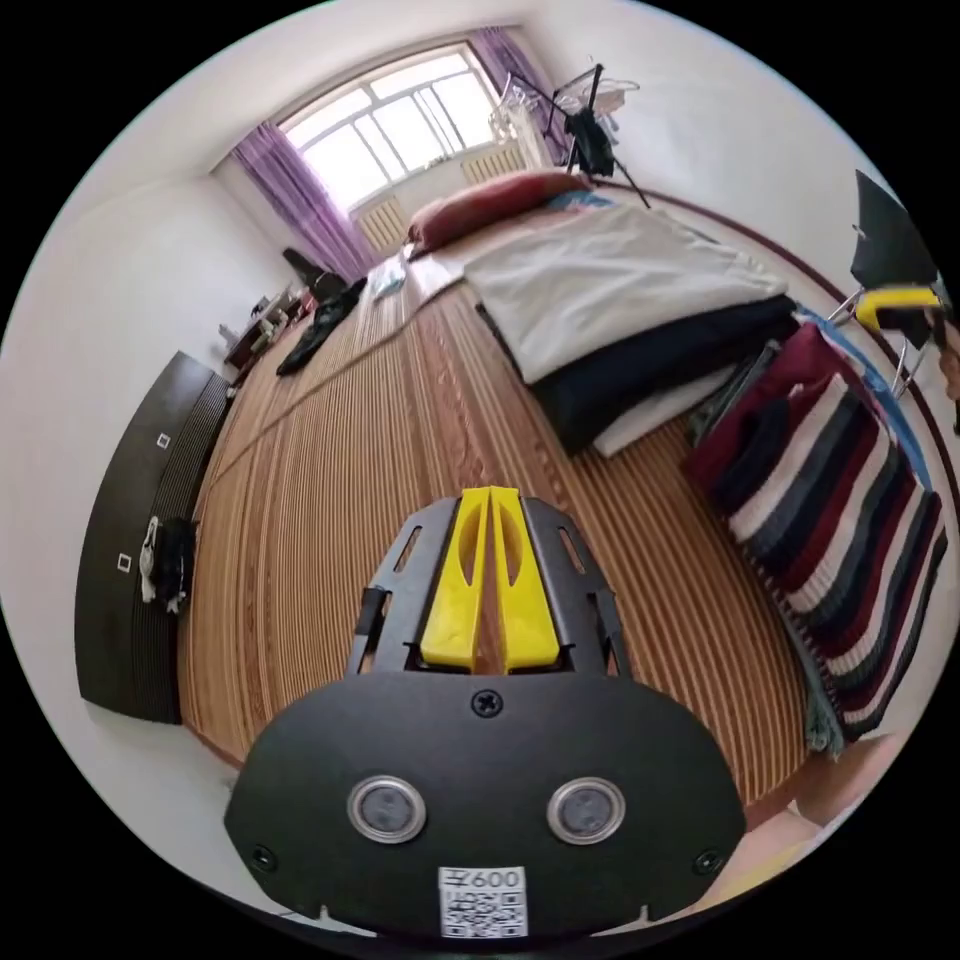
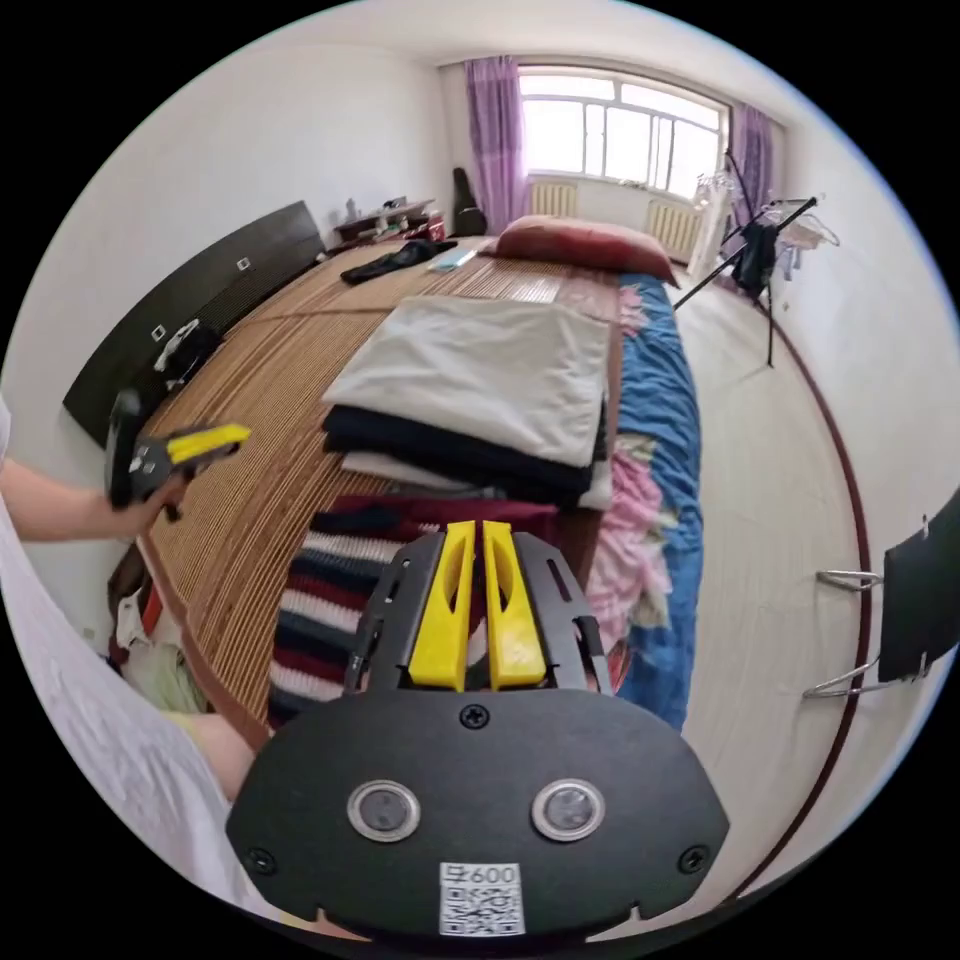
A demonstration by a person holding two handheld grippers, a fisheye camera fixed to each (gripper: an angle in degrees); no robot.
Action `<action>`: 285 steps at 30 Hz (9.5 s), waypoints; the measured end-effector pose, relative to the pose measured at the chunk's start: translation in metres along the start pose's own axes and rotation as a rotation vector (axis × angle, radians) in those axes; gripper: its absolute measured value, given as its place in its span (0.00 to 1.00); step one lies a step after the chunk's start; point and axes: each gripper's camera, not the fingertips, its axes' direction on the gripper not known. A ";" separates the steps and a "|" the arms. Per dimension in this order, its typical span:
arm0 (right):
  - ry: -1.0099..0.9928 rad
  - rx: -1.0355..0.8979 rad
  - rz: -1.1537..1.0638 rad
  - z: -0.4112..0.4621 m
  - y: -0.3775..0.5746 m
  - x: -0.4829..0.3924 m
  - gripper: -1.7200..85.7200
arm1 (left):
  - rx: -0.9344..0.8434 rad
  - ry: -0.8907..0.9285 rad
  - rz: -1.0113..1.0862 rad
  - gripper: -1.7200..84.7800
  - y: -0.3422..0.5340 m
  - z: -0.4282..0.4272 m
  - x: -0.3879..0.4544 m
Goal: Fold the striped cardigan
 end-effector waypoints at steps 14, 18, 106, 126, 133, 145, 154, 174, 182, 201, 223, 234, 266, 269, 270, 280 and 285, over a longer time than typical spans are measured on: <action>0.062 -0.159 0.036 -0.008 0.041 -0.047 0.10 | 0.020 -0.033 -0.105 0.02 -0.064 0.096 0.081; 0.045 -0.232 0.002 0.000 0.035 -0.023 0.11 | -0.130 0.092 -0.190 0.02 0.017 0.061 0.071; -0.133 0.261 0.226 -0.566 -0.399 -0.604 0.01 | -0.038 0.771 -0.271 0.23 0.562 0.430 -0.177; -0.126 0.174 -0.231 -0.364 -0.245 -0.755 0.01 | 0.101 0.262 0.105 0.03 0.553 0.587 0.372; -0.169 0.254 -0.407 -0.399 -0.228 -0.816 0.01 | 0.193 0.280 0.085 0.02 0.541 0.562 0.424; 0.151 0.376 -0.188 -0.467 -0.232 -0.868 0.01 | 0.195 0.426 0.170 0.03 0.501 0.509 0.486; 0.163 0.248 -0.446 -0.475 -0.196 -0.952 0.01 | 0.066 0.294 0.145 0.03 0.463 0.492 0.525; -0.477 0.389 -0.154 -0.495 -0.171 -0.830 0.01 | -0.305 0.775 0.099 0.04 0.402 0.528 0.475; -0.457 0.383 -0.144 -0.503 -0.174 -0.837 0.01 | 0.001 0.674 -0.446 0.22 0.370 0.477 0.416; -0.110 0.463 -0.041 -0.596 -0.232 -0.949 0.02 | 0.179 0.279 -0.528 0.03 0.502 0.395 0.317; 0.307 0.036 -0.586 -0.488 -0.361 -0.925 0.02 | 0.412 -0.144 -0.151 0.03 0.726 0.372 0.531; -0.744 0.053 -0.344 -0.535 -0.364 -0.873 0.01 | 0.558 0.119 -0.274 0.02 0.806 0.418 0.519; -0.091 0.245 -0.205 -0.490 -0.288 -0.791 0.11 | 1.071 0.068 -0.456 0.02 0.926 0.398 0.513; -0.007 0.253 -0.267 -0.488 -0.280 -0.819 0.10 | 1.099 0.064 -0.517 0.03 0.921 0.386 0.509; 0.005 0.256 -0.281 -0.488 -0.278 -0.824 0.10 | 1.103 0.083 -0.519 0.03 0.916 0.382 0.505; 0.107 0.276 -0.354 -0.478 -0.261 -0.869 0.07 | 0.985 -0.058 -0.184 0.03 0.799 0.304 0.560; -0.017 0.251 -0.298 -0.476 -0.268 -0.852 0.06 | 0.759 -0.105 0.342 0.03 0.712 0.281 0.639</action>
